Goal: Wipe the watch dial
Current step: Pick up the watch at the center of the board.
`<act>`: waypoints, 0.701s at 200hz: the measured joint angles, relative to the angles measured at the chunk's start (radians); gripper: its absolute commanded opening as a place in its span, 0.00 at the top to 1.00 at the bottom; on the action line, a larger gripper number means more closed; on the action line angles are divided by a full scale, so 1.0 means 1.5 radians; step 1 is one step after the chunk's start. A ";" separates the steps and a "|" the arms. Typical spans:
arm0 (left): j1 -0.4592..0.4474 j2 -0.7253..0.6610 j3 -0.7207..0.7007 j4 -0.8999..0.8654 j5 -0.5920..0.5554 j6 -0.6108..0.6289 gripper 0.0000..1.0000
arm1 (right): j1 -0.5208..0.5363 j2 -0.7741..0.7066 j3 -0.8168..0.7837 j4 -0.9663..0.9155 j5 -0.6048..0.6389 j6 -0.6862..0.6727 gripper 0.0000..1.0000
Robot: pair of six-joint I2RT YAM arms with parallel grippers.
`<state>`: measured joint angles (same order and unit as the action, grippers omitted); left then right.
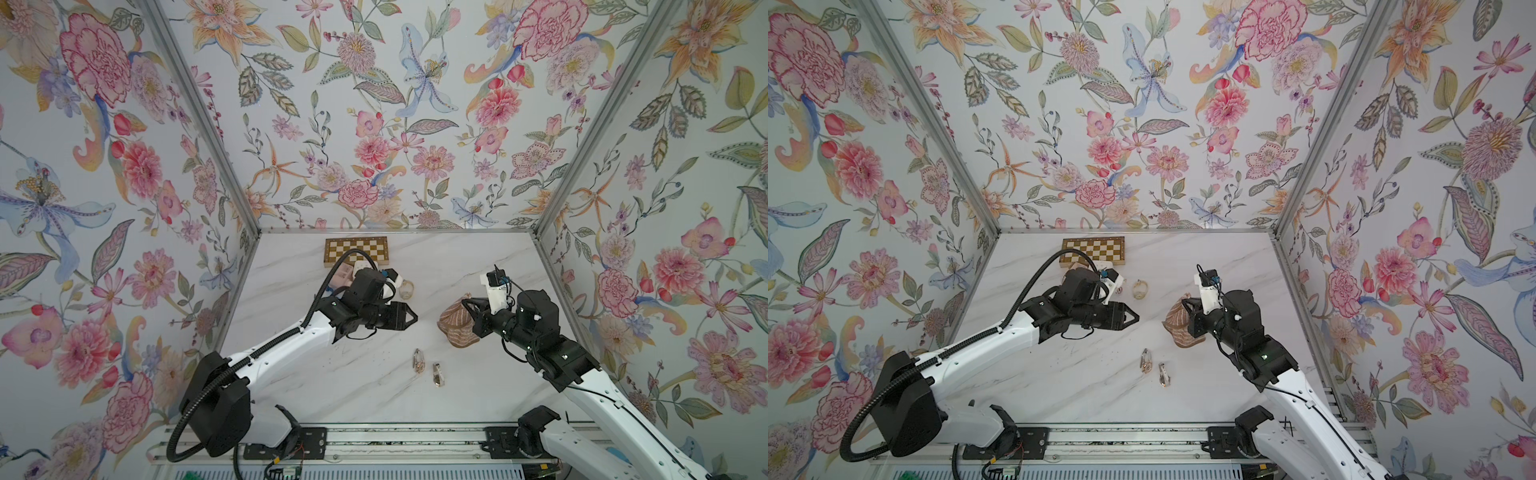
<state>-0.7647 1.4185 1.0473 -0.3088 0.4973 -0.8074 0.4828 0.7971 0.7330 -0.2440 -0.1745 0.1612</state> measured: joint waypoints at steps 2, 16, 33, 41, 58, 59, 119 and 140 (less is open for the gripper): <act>-0.005 0.002 0.000 0.000 0.000 -0.003 0.47 | 0.000 -0.001 0.000 -0.001 0.000 0.000 1.00; -0.026 0.011 0.000 0.002 -0.004 -0.011 0.47 | 0.000 -0.003 0.000 -0.002 0.000 0.000 1.00; -0.046 0.023 0.000 0.005 -0.010 -0.019 0.47 | 0.000 -0.005 0.000 -0.002 0.000 0.000 1.00; -0.052 0.031 0.000 0.008 -0.013 -0.022 0.47 | 0.000 -0.005 0.000 -0.002 -0.001 0.000 1.00; -0.071 0.059 0.006 0.010 -0.023 -0.026 0.47 | 0.000 -0.006 -0.002 -0.002 -0.001 0.000 1.00; -0.072 0.060 0.006 0.010 -0.023 -0.026 0.47 | 0.000 -0.006 -0.002 -0.002 -0.001 0.000 1.00; -0.111 0.168 0.061 0.002 -0.040 -0.025 0.49 | -0.003 -0.006 -0.006 -0.005 0.001 0.000 1.00; -0.115 0.184 0.072 -0.010 -0.047 -0.023 0.50 | -0.007 -0.006 -0.006 -0.012 0.003 -0.001 1.00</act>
<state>-0.9375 1.6947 1.1549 -0.3233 0.4267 -0.8421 0.4717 0.7887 0.7235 -0.2615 -0.1707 0.1600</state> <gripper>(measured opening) 0.508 0.049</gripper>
